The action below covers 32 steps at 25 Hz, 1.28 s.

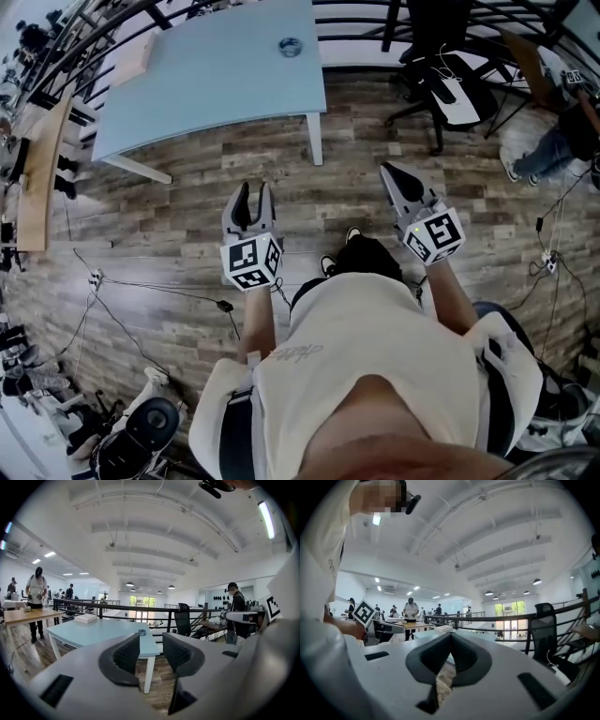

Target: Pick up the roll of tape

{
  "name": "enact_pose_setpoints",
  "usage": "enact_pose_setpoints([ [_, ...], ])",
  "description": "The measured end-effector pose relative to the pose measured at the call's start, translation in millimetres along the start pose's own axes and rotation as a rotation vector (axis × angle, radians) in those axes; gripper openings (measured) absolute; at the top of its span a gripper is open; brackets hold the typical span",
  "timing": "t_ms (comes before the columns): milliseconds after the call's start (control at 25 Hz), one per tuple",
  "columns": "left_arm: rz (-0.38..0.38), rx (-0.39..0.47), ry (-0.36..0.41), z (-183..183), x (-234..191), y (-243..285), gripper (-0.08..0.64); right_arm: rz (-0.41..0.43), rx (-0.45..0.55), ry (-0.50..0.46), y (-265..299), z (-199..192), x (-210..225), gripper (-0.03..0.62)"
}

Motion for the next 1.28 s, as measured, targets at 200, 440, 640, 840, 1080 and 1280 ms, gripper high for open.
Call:
enact_pose_setpoints([
  [200, -0.011, -0.033, 0.000, -7.8, -3.6, 22.4, 0.163, -0.020, -0.025, 0.035, 15.5, -17.0, 16.1, 0.006],
  [440, -0.022, -0.032, 0.020, 7.6, -14.5, 60.7, 0.163, 0.003, -0.007, 0.047, 59.2, -18.4, 34.8, 0.006],
  [640, -0.020, -0.012, 0.020, 19.1, -26.0, 99.5, 0.163, 0.022, 0.006, 0.040, 98.8, -18.9, 60.3, 0.006],
  [840, -0.002, -0.010, 0.016, 19.3, -32.4, 126.6, 0.163, 0.040, 0.010, 0.042, 124.5, -17.4, 81.2, 0.006],
  [1080, 0.016, -0.001, 0.012, 19.8, -39.1, 152.2, 0.163, 0.074, 0.019, 0.036, 152.2, -20.6, 98.6, 0.006],
  [1280, 0.009, -0.015, -0.006, 14.1, -48.7, 168.0, 0.163, 0.076, 0.002, 0.035, 171.0, -24.2, 103.5, 0.006],
])
Point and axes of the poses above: the fingertips, and each gripper's own axes: y forward along the fingers, x to its right, z out of its top, the point moved 2 cm from there along -y, backward along the fingers, and after that the axes turned 11 degrees about x, right-handed, at the moved point
